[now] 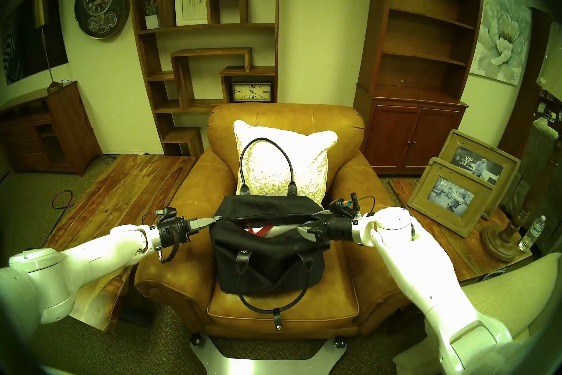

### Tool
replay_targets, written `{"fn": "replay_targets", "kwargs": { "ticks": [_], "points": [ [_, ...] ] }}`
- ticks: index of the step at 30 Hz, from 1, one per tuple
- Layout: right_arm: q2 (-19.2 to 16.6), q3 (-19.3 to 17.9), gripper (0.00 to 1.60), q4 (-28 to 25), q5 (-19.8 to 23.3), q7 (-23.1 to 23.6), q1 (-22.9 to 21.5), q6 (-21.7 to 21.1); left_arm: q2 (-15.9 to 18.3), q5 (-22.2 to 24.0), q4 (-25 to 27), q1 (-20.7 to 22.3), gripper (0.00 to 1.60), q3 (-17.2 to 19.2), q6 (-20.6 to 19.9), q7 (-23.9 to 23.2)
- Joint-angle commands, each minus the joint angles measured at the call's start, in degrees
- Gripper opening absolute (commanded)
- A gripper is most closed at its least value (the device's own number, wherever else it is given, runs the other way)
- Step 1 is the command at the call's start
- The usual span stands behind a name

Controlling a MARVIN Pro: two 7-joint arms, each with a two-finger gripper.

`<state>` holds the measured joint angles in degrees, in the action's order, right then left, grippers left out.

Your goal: Close a bag with a zipper

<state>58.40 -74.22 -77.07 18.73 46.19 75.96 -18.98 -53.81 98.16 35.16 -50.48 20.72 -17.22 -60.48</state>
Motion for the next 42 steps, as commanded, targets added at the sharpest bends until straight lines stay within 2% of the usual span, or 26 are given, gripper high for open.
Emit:
{"fn": "replay_targets", "kwargs": {
  "ticks": [1,20,25,34,42],
  "points": [
    [-1.51,-1.87,1.60,-3.07,0.54,-1.01,1.58,-0.81,0.10,0.84,3.89,1.51,0.00,1.19,0.03,-0.02],
    [-1.35,-2.91,1.60,-5.30,0.83,-2.51,4.27,-1.38,1.74,-0.10,11.32,2.04,0.00,1.17,1.27,2.69],
    [-1.59,-3.71,1.60,-6.64,0.94,-3.65,5.87,-1.51,2.34,-1.38,13.88,2.26,0.00,0.45,1.80,5.24],
    [-2.42,-5.42,1.60,-9.03,1.32,-4.73,8.53,-1.63,1.85,-1.36,18.37,1.33,0.00,0.69,2.25,8.51],
    [-3.18,-7.02,1.60,-10.60,1.88,-5.12,10.50,-1.40,2.93,-1.22,22.70,0.75,0.00,1.12,3.67,11.50]
  ]
}}
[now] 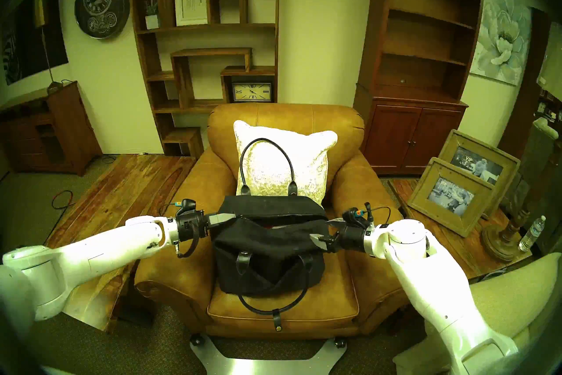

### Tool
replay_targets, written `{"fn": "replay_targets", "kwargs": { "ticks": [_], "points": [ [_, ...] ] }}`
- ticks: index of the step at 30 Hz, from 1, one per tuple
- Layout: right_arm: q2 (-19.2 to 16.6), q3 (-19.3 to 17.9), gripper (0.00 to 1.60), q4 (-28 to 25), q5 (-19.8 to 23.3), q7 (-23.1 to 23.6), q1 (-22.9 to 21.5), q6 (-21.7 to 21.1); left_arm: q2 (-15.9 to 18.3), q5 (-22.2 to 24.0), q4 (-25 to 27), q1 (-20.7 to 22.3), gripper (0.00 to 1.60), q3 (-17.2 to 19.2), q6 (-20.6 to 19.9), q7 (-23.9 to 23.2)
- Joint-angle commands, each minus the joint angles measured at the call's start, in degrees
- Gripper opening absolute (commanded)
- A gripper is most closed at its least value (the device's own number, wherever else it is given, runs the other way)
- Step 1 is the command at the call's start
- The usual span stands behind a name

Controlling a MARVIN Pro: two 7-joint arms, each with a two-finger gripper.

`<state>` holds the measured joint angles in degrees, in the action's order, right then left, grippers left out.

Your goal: Close a bag with a zipper

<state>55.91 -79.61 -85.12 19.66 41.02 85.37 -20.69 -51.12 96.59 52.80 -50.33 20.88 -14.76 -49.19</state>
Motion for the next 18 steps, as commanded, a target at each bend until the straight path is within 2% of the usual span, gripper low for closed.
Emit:
{"fn": "replay_targets", "kwargs": {
  "ticks": [1,11,18],
  "points": [
    [-0.76,-1.82,1.60,-2.53,1.01,0.09,1.19,0.65,0.29,0.64,5.52,0.45,0.00,1.09,1.16,0.44],
    [-0.65,-2.75,1.60,-2.31,1.23,-0.13,1.48,1.71,0.94,-1.41,10.69,0.93,0.00,0.53,3.57,3.69],
    [-0.37,-3.05,1.60,-2.28,1.34,-0.40,2.12,2.30,0.93,-4.13,14.07,1.88,0.00,-0.11,3.90,9.72]
  ]
}}
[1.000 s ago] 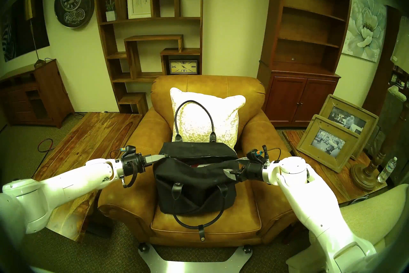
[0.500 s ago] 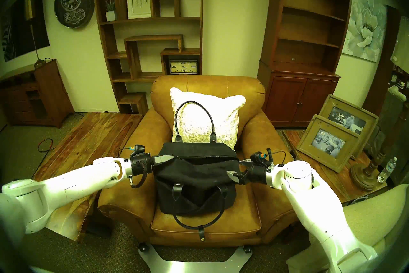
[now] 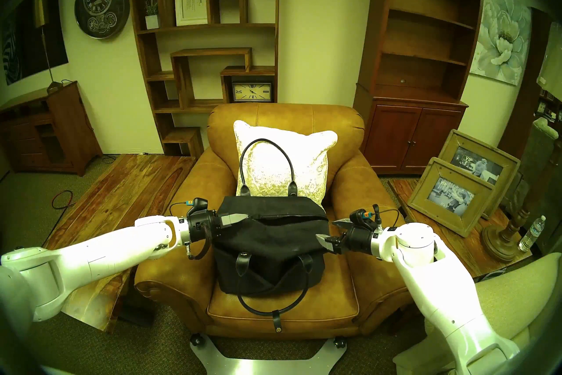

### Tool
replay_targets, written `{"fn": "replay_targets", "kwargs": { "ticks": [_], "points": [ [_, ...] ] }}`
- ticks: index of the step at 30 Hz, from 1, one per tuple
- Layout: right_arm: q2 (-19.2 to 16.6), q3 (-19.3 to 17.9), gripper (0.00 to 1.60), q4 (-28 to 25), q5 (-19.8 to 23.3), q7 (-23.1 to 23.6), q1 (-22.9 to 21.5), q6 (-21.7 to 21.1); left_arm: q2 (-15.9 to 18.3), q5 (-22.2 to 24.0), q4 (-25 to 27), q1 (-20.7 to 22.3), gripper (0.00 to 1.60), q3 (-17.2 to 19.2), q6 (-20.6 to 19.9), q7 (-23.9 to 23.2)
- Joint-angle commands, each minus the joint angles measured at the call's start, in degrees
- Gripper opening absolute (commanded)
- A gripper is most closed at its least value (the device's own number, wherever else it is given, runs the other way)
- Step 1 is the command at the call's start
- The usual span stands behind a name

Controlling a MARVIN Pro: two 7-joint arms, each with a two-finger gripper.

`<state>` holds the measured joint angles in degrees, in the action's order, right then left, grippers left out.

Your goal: Close a bag with a zipper

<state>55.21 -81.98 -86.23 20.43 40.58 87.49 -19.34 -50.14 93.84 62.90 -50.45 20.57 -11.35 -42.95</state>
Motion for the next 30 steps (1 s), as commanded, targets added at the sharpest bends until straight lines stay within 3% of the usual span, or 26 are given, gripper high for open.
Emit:
{"fn": "replay_targets", "kwargs": {
  "ticks": [1,6,14,17,18,21,22,23,25,26,29,30],
  "points": [
    [0.35,-0.77,1.60,-1.30,0.58,-0.10,0.18,1.00,-0.14,-1.68,4.20,2.16,0.00,0.13,0.32,4.22],
    [0.44,-1.12,1.60,-2.10,0.69,-0.44,0.99,0.80,-0.54,-2.20,4.27,2.21,0.00,0.19,0.25,5.35],
    [0.50,-1.12,1.60,-2.04,0.58,-0.47,0.97,0.79,3.56,-1.57,3.56,1.83,0.00,2.37,2.16,1.11],
    [0.54,-1.13,1.60,-2.01,0.53,-0.49,0.96,0.78,5.66,-1.78,2.21,1.57,0.37,2.93,3.10,-0.69],
    [0.57,-1.13,1.60,-1.98,0.50,-0.50,0.94,0.78,6.97,-1.99,1.57,1.60,0.61,3.09,3.22,-1.58],
    [0.59,-1.15,1.60,-1.98,0.49,-0.50,0.95,0.78,8.16,-2.04,1.29,1.55,0.65,3.31,3.42,-3.31],
    [0.61,-1.18,1.60,-2.01,0.48,-0.49,0.97,0.78,9.36,-2.17,0.40,1.32,0.91,3.39,3.87,-5.60],
    [0.61,-1.18,1.60,-2.01,0.48,-0.49,0.97,0.78,9.36,-2.17,0.40,1.32,0.91,3.39,3.87,-5.60],
    [0.62,-1.21,1.60,-2.04,0.47,-0.49,0.99,0.78,10.10,-2.48,-0.51,1.17,1.09,3.38,4.44,-6.56],
    [0.62,-1.22,1.60,-2.06,0.47,-0.48,1.01,0.78,10.29,-2.56,-1.05,1.14,1.29,3.35,4.63,-7.07],
    [1.24,-0.47,1.60,-0.59,1.09,0.80,-1.16,-0.16,9.92,-2.98,-3.40,1.13,1.59,3.05,5.29,-8.88],
    [1.57,-0.12,1.60,0.15,2.06,2.28,-2.89,-1.48,9.88,-3.03,-3.81,1.17,1.60,3.00,5.39,-9.17]
  ]
}}
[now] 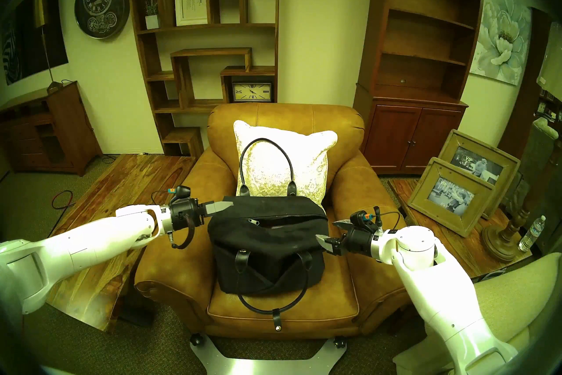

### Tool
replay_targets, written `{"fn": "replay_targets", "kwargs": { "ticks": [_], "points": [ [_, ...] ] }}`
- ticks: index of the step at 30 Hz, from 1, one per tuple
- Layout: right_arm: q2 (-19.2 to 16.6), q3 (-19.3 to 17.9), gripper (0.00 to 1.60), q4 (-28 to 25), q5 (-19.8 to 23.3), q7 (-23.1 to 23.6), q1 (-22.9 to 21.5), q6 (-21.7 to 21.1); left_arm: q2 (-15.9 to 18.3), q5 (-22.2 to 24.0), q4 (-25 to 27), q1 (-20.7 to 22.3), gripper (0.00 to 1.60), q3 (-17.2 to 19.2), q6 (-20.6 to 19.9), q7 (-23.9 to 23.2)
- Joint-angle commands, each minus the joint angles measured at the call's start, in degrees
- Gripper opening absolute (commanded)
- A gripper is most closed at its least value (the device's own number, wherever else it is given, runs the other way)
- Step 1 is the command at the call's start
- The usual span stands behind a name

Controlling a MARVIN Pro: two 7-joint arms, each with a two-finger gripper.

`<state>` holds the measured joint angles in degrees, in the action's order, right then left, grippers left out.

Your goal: Close a bag with a zipper

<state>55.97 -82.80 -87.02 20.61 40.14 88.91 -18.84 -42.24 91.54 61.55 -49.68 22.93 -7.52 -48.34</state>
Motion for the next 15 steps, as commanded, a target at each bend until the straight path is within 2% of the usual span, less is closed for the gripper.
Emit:
{"fn": "replay_targets", "kwargs": {
  "ticks": [1,3,9,15],
  "points": [
    [0.87,1.36,1.60,1.17,1.29,2.57,-5.61,-3.09,1.99,-0.89,-2.69,0.45,1.60,0.58,1.71,-3.93],
    [2.15,0.89,1.60,1.85,2.19,3.23,-6.48,-2.93,2.08,-1.03,-2.96,0.51,1.60,0.61,1.82,-4.30],
    [2.16,5.48,1.60,2.43,-3.32,2.87,-9.58,-5.33,3.04,-1.74,-3.59,0.26,1.60,0.83,3.21,-6.74],
    [6.52,6.80,1.60,5.35,-4.09,3.45,-12.69,-5.14,4.27,-3.57,-3.58,0.11,1.60,0.57,4.90,-8.95]
  ]
}}
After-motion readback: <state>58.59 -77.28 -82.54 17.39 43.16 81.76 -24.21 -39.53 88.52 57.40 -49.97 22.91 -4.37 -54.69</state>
